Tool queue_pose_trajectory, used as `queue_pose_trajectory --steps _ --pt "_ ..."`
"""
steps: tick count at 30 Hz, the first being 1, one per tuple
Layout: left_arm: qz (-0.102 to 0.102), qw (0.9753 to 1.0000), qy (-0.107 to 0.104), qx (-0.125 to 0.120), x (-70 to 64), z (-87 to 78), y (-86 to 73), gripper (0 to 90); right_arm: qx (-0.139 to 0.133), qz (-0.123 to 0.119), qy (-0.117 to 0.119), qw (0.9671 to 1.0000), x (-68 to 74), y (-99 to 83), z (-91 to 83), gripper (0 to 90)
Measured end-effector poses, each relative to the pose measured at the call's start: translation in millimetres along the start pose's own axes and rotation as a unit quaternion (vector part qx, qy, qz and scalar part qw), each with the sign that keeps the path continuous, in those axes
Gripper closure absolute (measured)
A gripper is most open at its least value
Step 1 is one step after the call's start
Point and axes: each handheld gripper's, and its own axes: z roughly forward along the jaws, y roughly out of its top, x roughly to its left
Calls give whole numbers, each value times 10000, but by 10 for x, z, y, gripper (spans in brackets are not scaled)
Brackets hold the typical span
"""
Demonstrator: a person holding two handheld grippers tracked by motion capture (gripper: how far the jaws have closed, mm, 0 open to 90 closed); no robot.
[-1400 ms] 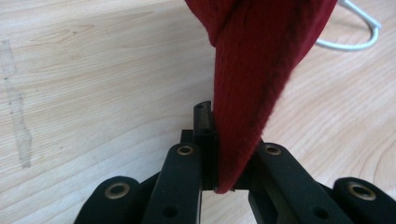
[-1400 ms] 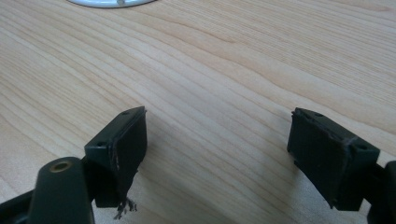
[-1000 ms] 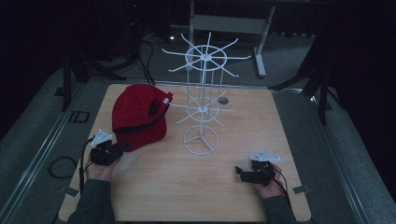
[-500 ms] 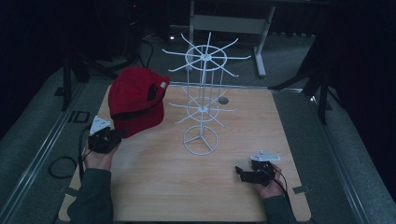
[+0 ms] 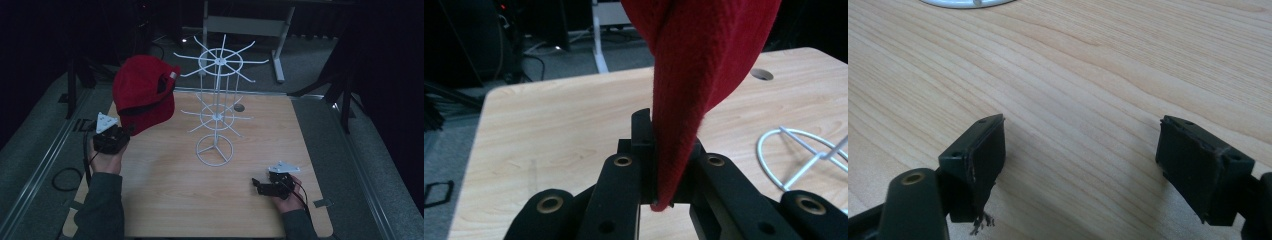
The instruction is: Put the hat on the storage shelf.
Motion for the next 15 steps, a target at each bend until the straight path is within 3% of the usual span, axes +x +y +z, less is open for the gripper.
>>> queue_pose_trajectory --steps 7,15 --pt "77 9997 183 -138 -7 -85 133 860 -4 -11 1 10000 -2 0 0 197" --pt "33 9990 322 -303 -24 -176 290 860 -9 -7 5 10000 -1 0 1 197"
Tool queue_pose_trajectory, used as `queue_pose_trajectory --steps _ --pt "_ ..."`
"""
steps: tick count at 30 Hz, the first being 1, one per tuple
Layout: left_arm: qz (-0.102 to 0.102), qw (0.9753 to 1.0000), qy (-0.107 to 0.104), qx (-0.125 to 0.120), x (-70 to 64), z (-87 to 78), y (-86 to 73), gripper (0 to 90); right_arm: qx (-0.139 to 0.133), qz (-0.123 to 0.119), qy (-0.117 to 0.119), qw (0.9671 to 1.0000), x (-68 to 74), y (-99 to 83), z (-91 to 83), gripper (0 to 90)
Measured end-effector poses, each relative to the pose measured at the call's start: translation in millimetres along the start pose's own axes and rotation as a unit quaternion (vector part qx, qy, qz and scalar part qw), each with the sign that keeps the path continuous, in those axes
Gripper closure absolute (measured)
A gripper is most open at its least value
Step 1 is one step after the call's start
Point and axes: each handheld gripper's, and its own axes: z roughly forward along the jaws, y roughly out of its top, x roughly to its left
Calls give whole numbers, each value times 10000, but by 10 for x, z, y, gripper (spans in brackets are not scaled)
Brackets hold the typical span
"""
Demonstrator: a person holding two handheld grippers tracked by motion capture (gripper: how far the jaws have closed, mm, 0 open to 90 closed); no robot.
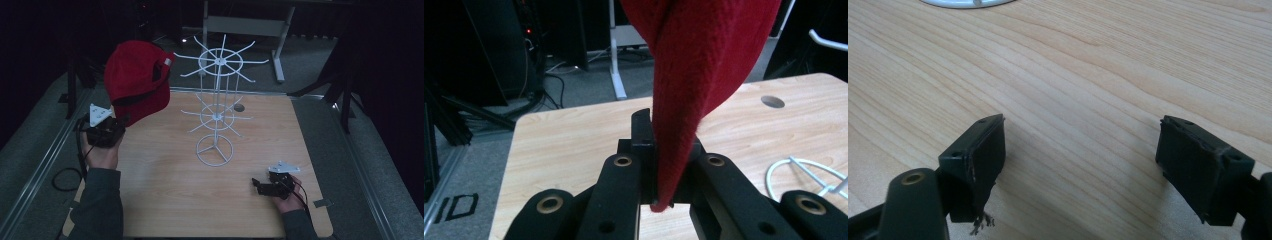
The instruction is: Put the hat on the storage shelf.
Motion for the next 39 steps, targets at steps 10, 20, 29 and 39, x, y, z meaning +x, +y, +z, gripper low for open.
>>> queue_pose_trajectory --steps 10,20,29,39 --pt "22 9999 21 -117 -41 -47 187 860 -2 9 -3 10000 1 0 0 197" --pt "-44 9998 22 -195 -66 -74 336 860 -2 10 -3 10000 2 0 0 198" --pt "-84 9994 18 -339 -97 -123 475 860 2 8 -2 10000 1 1 -1 198" --pt "-108 9989 -59 -453 -158 -182 579 860 2 5 -2 10000 1 0 -1 197"
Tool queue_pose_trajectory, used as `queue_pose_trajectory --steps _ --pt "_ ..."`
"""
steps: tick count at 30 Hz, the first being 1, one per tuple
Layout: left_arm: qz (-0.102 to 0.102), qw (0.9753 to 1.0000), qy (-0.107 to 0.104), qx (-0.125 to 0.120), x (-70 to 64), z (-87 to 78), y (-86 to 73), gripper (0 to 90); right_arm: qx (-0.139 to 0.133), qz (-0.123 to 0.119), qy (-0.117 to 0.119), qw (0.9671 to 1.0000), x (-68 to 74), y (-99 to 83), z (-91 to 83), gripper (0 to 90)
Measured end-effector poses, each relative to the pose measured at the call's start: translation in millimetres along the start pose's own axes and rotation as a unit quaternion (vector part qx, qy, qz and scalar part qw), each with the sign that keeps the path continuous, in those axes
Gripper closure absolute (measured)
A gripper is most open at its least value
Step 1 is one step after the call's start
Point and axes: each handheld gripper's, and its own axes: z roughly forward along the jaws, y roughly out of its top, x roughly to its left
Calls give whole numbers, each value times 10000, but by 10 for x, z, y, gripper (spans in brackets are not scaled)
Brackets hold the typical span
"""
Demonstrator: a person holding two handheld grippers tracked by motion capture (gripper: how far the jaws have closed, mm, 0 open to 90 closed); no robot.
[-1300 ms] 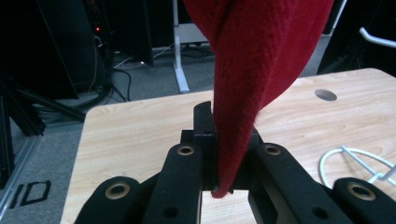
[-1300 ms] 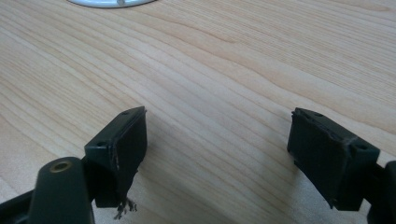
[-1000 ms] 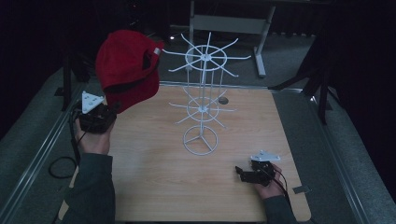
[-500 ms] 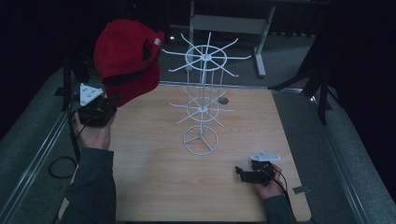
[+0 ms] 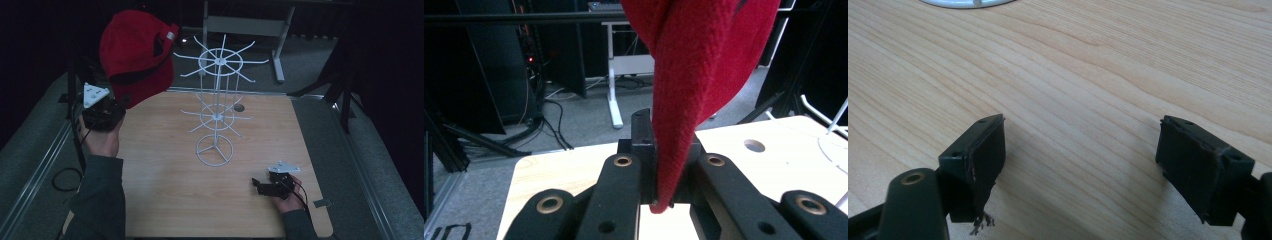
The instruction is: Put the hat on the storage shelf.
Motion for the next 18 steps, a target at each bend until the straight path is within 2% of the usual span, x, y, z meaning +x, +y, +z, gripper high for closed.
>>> queue_pose_trajectory --steps 18 --pt "-55 9998 2 -187 -81 -154 127 859 0 2 0 10000 0 0 0 197"
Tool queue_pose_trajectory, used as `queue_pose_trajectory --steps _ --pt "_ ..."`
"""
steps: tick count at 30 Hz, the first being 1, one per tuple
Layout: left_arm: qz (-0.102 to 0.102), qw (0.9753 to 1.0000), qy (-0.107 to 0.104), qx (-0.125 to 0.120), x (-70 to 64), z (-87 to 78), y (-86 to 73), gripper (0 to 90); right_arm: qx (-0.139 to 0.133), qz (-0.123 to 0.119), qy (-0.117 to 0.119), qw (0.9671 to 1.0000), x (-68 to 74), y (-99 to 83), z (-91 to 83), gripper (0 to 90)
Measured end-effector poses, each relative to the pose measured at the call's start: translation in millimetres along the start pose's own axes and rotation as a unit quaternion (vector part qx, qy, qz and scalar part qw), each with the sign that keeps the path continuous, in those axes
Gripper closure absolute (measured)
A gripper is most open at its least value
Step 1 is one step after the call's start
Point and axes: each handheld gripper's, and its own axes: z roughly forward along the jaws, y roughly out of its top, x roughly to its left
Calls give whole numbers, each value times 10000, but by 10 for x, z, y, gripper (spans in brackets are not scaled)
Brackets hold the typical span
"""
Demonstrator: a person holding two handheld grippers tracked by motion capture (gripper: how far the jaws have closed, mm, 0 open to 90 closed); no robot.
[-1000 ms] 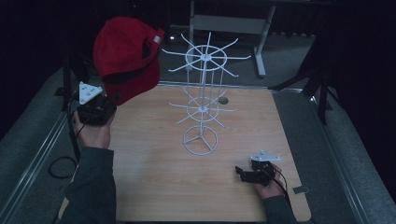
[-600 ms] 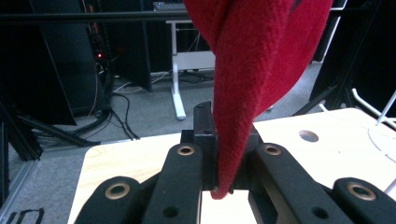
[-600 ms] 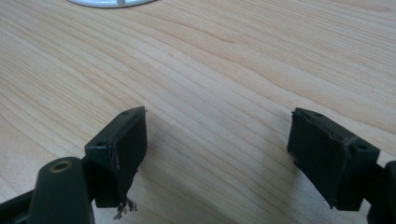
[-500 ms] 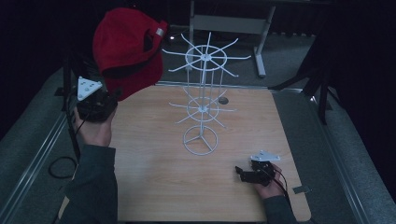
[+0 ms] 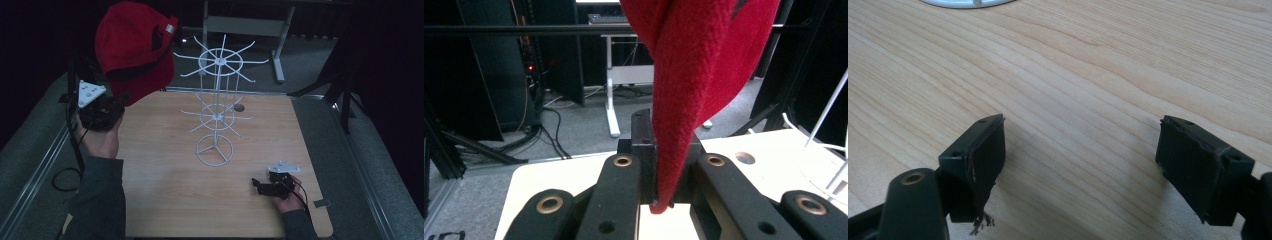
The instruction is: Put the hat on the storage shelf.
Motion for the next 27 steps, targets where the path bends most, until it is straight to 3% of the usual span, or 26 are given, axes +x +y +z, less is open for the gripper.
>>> queue_pose_trajectory --steps 16,27 --pt "116 9998 -137 -77 -209 -83 65 859 9 2 6 10000 0 0 0 197" --pt "226 9996 -96 126 -284 -34 -74 858 3 -9 2 10000 -1 0 0 197"
